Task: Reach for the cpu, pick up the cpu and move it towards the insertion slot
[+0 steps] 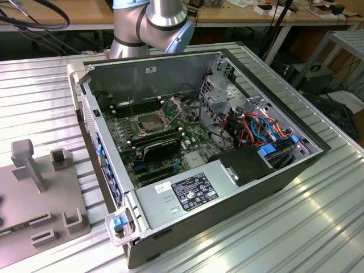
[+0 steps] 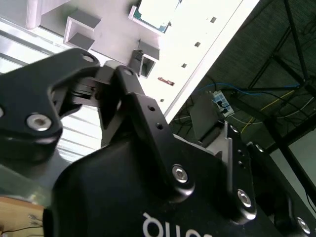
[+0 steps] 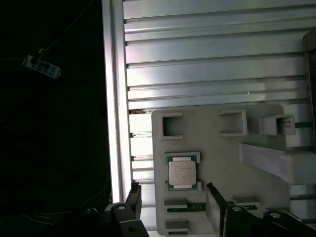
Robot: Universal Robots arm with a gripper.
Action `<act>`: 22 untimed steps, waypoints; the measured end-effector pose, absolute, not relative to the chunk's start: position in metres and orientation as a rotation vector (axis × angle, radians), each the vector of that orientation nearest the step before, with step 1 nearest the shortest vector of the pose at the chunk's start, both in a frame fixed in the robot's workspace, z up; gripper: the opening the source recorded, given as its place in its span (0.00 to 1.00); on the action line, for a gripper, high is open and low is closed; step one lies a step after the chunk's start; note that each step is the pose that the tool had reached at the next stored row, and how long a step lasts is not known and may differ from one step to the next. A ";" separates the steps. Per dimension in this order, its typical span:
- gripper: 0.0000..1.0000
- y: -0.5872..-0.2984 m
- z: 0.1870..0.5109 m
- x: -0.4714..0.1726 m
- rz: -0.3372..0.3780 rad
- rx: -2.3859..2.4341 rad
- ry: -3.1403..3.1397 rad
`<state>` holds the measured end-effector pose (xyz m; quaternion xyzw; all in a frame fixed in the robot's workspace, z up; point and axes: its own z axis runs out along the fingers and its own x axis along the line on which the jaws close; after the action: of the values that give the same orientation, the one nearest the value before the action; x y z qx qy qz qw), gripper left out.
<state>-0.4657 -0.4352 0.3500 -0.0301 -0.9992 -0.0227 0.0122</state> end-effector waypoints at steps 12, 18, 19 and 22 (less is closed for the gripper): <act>0.78 -0.441 0.335 -0.466 -0.068 0.026 -3.113; 0.78 -0.441 0.326 -0.466 -0.066 0.141 -3.109; 0.78 -0.441 0.326 -0.466 -0.065 0.169 -3.107; 0.78 -0.441 0.324 -0.466 -0.064 0.265 -3.099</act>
<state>-0.4656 -0.4407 0.3241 0.0851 -0.9960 -0.0205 0.0154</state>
